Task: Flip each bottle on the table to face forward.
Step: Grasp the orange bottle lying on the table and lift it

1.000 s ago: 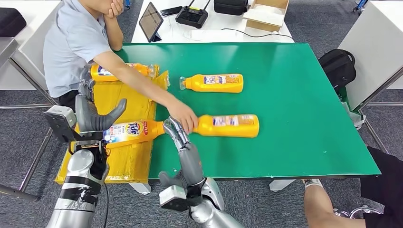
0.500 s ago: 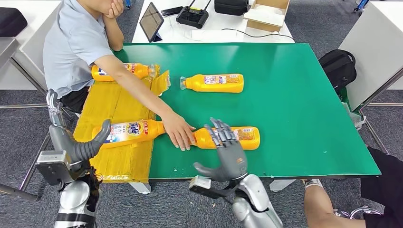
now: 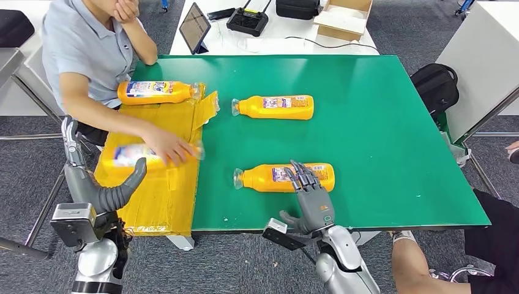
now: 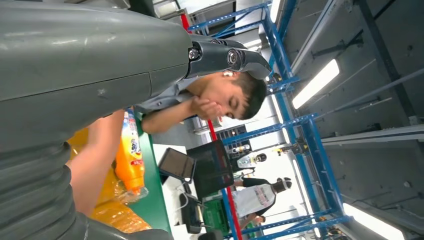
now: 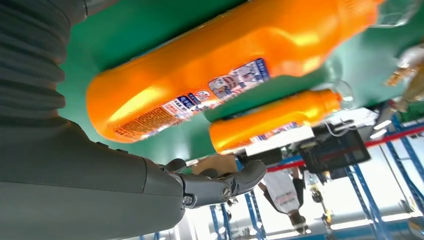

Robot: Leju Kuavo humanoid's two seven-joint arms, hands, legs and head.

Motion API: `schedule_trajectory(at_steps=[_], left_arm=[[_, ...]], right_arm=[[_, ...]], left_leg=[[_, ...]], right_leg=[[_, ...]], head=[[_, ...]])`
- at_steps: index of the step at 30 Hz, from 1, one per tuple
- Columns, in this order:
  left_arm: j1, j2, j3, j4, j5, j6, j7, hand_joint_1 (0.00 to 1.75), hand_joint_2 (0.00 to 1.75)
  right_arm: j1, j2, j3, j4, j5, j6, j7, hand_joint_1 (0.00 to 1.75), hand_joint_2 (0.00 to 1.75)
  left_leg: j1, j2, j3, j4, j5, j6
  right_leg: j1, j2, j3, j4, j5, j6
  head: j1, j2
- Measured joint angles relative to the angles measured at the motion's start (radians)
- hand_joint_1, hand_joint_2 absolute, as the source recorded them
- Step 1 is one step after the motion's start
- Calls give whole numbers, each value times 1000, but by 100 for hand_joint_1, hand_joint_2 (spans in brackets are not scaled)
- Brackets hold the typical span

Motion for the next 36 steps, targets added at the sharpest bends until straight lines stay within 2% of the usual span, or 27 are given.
schedule_trajectory(at_steps=[11, 24, 26, 31, 36], left_arm=[[-15, 2, -28, 1, 12, -19, 0, 0, 175], [-19, 9, -32, 2, 13, -26, 22, 0, 175], [-19, 10, -32, 4, 9, -27, 24, 0, 175], [-24, 17, -32, 14, -15, -34, 39, 0, 175], [-41, 25, -32, 19, -32, -40, 58, 0, 175]], right_arm=[[-102, -14, -40, 156, 27, -50, 26, 0, 175], [-126, -26, -64, 217, 34, -26, 55, 0, 175], [-128, -26, -65, 222, 20, 8, 56, 0, 175], [-164, -28, -70, 238, -39, 167, 63, 0, 175], [-222, -36, -65, 261, -9, 221, 110, 0, 175]], left_leg=[[0, 0, 0, 0, 0, 0], [0, 0, 0, 0, 0, 0], [0, 0, 0, 0, 0, 0], [0, 0, 1, 0, 0, 0], [0, 0, 1, 0, 1, 1]], right_leg=[[0, 0, 0, 0, 0, 0], [0, 0, 0, 0, 0, 0], [0, 0, 0, 0, 0, 0], [0, 0, 0, 0, 0, 0], [0, 0, 1, 0, 0, 0]], head=[[0, 0], [0, 0], [0, 0], [0, 0], [0, 0]])
